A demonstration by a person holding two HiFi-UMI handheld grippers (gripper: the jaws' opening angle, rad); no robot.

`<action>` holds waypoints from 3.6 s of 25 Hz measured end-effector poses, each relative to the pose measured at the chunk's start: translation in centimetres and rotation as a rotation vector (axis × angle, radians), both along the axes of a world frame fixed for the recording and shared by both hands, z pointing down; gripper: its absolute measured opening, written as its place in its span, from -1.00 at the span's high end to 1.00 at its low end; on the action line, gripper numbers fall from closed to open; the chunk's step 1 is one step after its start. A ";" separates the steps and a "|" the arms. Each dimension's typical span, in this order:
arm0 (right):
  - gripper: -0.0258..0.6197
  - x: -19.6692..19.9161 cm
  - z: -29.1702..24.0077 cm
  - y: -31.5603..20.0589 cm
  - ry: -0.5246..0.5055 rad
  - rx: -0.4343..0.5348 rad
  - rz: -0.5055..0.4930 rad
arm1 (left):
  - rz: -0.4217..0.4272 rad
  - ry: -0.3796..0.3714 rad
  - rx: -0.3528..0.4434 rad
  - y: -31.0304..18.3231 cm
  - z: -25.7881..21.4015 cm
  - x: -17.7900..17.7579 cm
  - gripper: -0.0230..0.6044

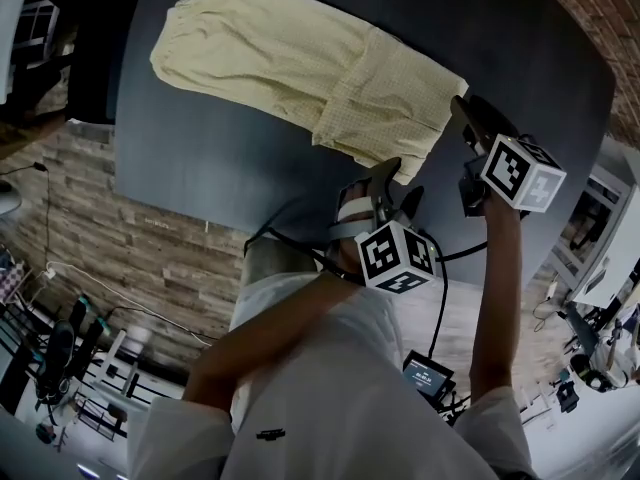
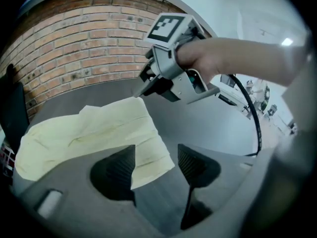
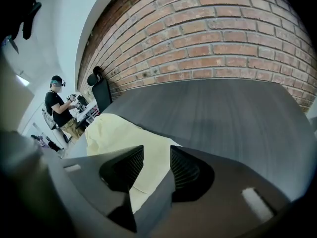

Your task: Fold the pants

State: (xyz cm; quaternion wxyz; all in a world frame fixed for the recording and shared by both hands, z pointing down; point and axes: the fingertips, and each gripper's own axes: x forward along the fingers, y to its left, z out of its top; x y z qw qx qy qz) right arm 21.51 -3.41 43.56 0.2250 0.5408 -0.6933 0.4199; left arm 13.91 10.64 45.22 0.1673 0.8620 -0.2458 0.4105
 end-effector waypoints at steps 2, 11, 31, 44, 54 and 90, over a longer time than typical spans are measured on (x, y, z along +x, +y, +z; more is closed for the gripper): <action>0.35 0.2 0.6 0.0 -0.010 -0.013 -0.017 | 0.021 -0.039 0.012 0.5 1.5 1.0 0.00; 0.03 0.3 3.0 -0.2 -0.187 -0.069 -0.030 | -0.127 -0.102 -0.057 -0.3 5.0 1.1 0.13; 0.80 0.9 3.2 1.9 -0.122 -0.111 -0.041 | -0.144 -0.020 -0.112 1.8 2.2 2.3 0.79; 0.80 2.8 -1.3 4.9 -0.096 -0.053 0.060 | -0.096 0.112 -0.143 4.2 -3.6 3.0 0.80; 0.79 -0.9 -4.6 2.4 -0.086 0.002 0.064 | -0.147 0.207 -0.140 1.0 -7.6 -1.9 0.80; 0.49 -20.9 -3.9 -9.9 -0.106 0.028 0.015 | -0.268 0.090 -0.128 -12.3 -2.6 -22.9 0.79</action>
